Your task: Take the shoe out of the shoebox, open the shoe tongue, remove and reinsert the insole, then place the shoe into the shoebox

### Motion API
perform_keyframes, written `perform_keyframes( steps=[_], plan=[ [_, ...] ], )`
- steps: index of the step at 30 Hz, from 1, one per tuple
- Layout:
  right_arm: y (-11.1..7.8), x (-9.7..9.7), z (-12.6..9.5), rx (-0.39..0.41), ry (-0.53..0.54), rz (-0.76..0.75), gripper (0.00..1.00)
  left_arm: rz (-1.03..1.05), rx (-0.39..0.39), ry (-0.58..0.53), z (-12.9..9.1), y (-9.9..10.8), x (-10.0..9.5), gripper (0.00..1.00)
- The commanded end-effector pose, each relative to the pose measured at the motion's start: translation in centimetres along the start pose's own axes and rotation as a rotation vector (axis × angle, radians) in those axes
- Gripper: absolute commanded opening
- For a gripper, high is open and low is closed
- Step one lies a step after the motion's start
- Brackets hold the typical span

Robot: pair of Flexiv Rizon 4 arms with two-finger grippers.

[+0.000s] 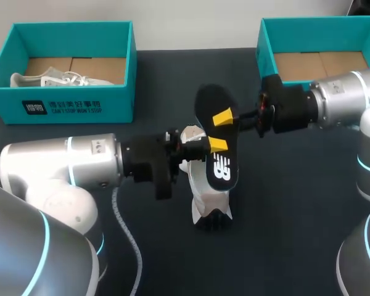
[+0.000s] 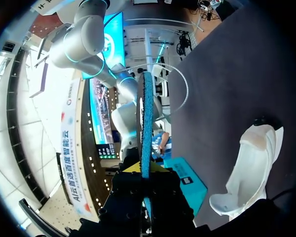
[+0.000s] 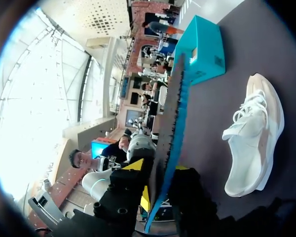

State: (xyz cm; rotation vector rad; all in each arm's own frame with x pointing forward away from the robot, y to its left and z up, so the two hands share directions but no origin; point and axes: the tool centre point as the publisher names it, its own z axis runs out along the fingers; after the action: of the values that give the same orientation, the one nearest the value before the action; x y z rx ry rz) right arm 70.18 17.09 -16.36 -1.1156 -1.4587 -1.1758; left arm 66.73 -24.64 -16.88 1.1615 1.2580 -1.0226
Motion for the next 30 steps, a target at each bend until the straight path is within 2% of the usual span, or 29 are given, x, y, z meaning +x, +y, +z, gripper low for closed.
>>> perform_keyframes(
  steps=[1, 10, 11, 12, 22, 30],
  plan=[
    [0.4, -0.3, 0.3, 0.007, 0.006, -0.004, 0.0, 0.002, -0.005, 0.006, 0.8, 0.3, 0.1, 0.0],
    [0.7, -0.5, 0.1, 0.004, 0.006, -0.004, 0.0, -0.006, -0.004, 0.004, 0.6, 0.0, 0.3, 0.02],
    [0.8, -0.6, 0.1, 0.003, 0.006, -0.003, 0.0, 0.002, -0.011, 0.004, 0.6, 0.0, 0.4, 0.45],
    [0.8, -0.6, 0.0, 0.004, 0.006, -0.001, 0.0, -0.002, -0.011, 0.007, 0.4, 0.1, 0.4, 1.0],
    [0.5, -1.3, -1.1, -0.012, -0.002, 0.02, 0.0, -0.038, -0.06, 0.073, -3.7, 3.0, 0.6, 1.0],
    [0.4, -1.9, -1.5, -0.014, -0.002, 0.034, 0.0, -0.06, -0.045, 0.179, -5.9, 4.8, 0.0, 1.0]
  ],
)
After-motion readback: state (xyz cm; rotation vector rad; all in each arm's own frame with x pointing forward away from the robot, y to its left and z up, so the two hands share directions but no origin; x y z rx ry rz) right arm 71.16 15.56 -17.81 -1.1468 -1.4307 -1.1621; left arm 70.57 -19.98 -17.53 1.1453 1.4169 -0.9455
